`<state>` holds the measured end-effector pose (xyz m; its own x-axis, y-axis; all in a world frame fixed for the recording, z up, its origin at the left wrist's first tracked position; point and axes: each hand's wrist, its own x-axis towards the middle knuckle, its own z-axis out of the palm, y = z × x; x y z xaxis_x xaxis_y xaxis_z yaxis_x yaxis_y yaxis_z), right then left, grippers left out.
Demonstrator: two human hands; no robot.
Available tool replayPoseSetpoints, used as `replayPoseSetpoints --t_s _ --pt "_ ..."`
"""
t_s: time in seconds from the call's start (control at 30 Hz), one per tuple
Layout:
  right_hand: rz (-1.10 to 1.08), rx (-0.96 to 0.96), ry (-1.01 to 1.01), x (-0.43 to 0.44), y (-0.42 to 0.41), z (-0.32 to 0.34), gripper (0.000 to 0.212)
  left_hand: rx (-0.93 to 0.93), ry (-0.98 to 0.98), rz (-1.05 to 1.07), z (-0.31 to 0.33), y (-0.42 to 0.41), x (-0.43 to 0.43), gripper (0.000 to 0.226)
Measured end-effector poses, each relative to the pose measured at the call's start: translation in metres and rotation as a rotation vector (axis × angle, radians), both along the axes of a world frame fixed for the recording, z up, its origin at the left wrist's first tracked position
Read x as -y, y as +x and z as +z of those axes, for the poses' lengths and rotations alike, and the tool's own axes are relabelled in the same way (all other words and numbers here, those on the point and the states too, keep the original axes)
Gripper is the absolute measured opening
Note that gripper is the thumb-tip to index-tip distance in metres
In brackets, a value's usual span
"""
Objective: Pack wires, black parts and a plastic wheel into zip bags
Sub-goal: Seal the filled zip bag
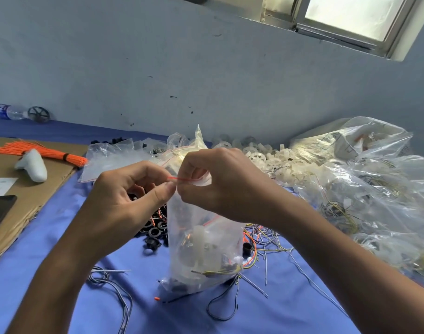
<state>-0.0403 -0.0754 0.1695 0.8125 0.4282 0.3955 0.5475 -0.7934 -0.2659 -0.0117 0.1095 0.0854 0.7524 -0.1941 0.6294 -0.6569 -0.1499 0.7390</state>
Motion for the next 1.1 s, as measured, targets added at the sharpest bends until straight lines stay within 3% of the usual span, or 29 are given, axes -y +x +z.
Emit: replayPoseSetpoints --t_s 0.43,0.6,0.77,1.1 --pt "-0.035 -0.019 0.007 0.006 0.002 -0.002 0.006 -0.002 0.033 0.036 0.001 -0.001 0.006 0.016" --pt "-0.057 -0.05 -0.004 0.013 0.002 0.0 0.01 -0.035 -0.008 -0.017 0.001 -0.001 0.003 0.028" --pt "-0.011 0.018 -0.037 0.012 0.001 -0.002 0.011 -0.027 0.001 -0.028 0.004 -0.005 0.014 0.013" --pt "0.003 0.031 0.042 0.036 0.001 -0.008 0.004 0.005 -0.014 0.005 0.003 -0.006 0.009 0.012"
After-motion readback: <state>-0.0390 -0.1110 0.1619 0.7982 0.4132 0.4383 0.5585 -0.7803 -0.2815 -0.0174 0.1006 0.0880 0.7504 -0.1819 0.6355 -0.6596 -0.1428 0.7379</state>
